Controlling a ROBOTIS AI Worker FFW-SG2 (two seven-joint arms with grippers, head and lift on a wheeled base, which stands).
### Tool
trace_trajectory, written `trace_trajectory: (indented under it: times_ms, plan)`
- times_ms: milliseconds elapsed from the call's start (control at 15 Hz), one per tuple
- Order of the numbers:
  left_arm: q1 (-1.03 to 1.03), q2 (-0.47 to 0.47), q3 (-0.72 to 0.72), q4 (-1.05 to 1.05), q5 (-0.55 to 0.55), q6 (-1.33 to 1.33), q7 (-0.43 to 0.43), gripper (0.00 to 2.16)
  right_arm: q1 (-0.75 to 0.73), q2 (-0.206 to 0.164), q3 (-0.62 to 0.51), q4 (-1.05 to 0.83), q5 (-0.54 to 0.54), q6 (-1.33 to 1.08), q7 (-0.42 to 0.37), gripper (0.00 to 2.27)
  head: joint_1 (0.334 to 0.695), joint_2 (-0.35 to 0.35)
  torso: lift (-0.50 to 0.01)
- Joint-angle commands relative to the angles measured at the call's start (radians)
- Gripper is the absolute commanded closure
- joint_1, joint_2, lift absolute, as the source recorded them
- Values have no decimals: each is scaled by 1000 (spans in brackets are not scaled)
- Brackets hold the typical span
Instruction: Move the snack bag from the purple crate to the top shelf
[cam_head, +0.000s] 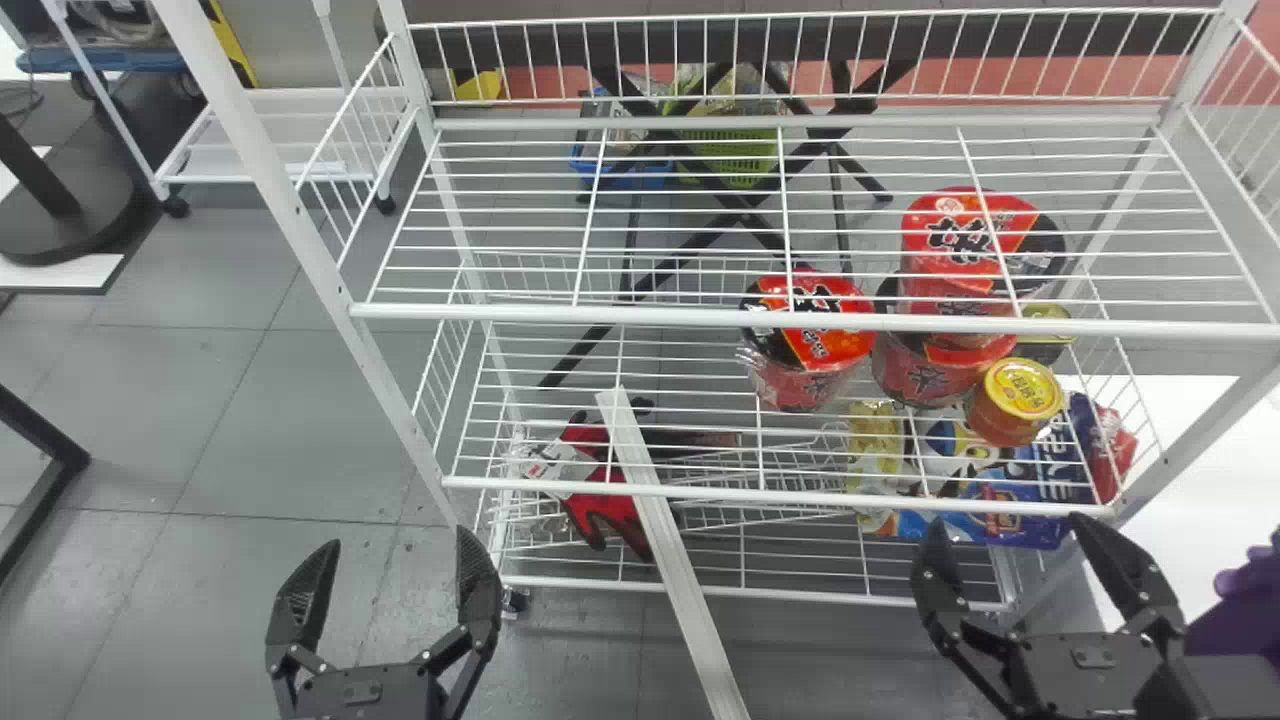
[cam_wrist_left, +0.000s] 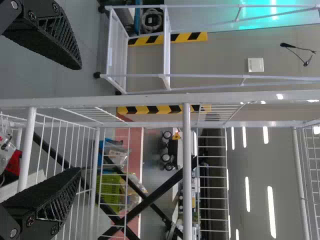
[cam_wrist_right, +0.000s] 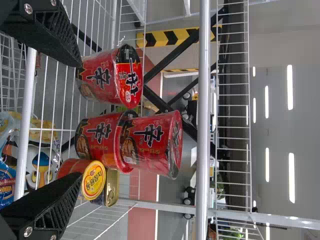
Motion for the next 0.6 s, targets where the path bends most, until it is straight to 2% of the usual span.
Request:
trace_trajectory:
  times_ms: [0,533]
  plan:
    - [1,0,0,-3,0,0,0,90,5,1,-3,-5,-25,-18,-1,-2,695,71,-446]
    - [6,2,0,-6,-2,-3,0,90,16,0,-4,-16,-36,-55,-3,-2,695,67,-446]
